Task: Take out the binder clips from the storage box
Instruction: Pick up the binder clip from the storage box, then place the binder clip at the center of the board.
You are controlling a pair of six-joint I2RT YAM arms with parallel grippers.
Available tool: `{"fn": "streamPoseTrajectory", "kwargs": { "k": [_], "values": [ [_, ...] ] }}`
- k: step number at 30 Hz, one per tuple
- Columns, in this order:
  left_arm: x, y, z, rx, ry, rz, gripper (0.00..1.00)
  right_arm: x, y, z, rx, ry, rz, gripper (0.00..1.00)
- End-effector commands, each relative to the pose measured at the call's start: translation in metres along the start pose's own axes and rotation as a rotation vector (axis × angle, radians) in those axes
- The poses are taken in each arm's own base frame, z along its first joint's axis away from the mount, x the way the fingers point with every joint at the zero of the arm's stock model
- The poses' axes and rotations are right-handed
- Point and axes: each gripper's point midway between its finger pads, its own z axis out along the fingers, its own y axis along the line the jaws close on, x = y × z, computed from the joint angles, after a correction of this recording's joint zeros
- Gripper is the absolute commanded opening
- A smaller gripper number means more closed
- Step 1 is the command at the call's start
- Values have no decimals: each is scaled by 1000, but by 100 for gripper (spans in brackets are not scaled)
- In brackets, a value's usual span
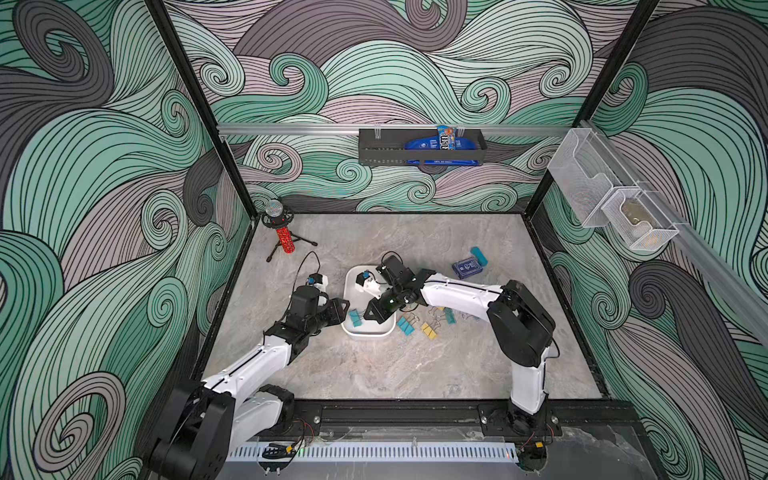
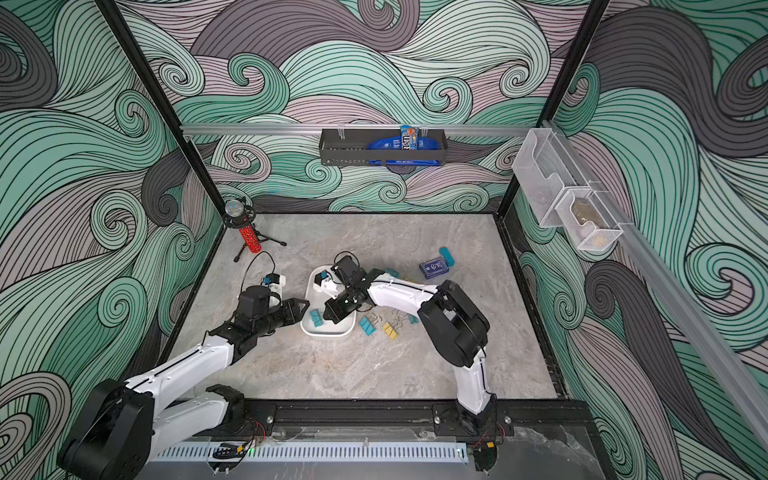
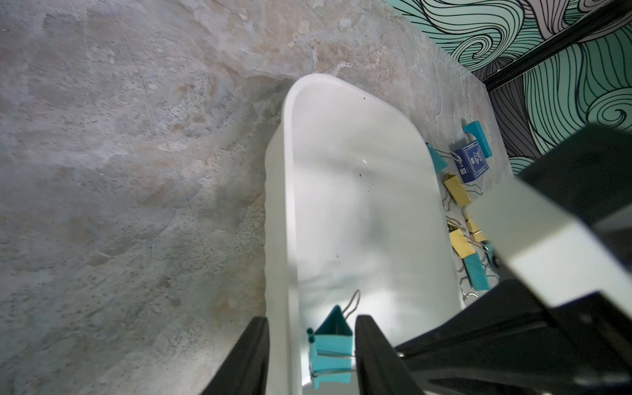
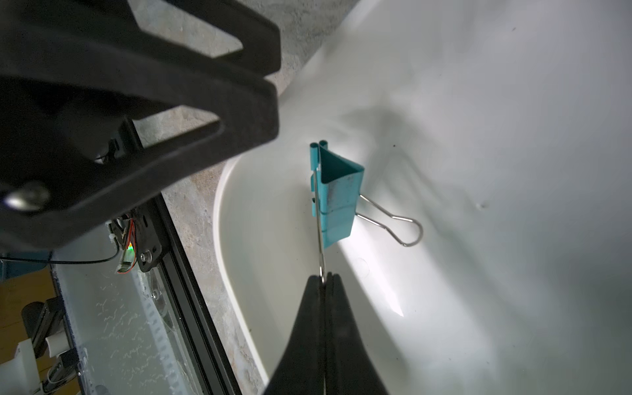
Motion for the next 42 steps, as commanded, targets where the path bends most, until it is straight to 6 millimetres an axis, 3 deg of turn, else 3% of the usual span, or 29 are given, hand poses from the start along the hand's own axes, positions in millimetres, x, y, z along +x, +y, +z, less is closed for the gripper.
{"fn": "streamPoseTrajectory", "kwargs": {
  "k": [1,9,11,15,19,22,32,36,42],
  "values": [
    [-1,-4,-1,13,-5,14,44,-34,4,-46,26,-132,-33,0],
    [-1,-3,-1,9,-4,13,44,-40,-17,-121,67,-277,21,0],
    [-3,-5,-2,12,-5,13,44,-31,-23,-141,69,-301,50,0],
    [-5,-5,-5,11,-22,16,44,-1,-36,-164,102,-287,122,0],
    [-4,-4,-6,8,-23,15,44,33,-60,-168,121,-266,230,0],
    [-4,-5,-6,10,-21,16,44,39,-73,-169,120,-266,268,0],
    [-3,-5,-6,17,-20,14,44,-10,-130,-183,165,-344,295,0],
    [-2,-5,-5,20,-21,12,44,-18,-153,-169,175,-318,327,0],
    [1,-3,-2,15,-6,7,44,-26,-164,-147,124,-304,352,0]
  ]
}}
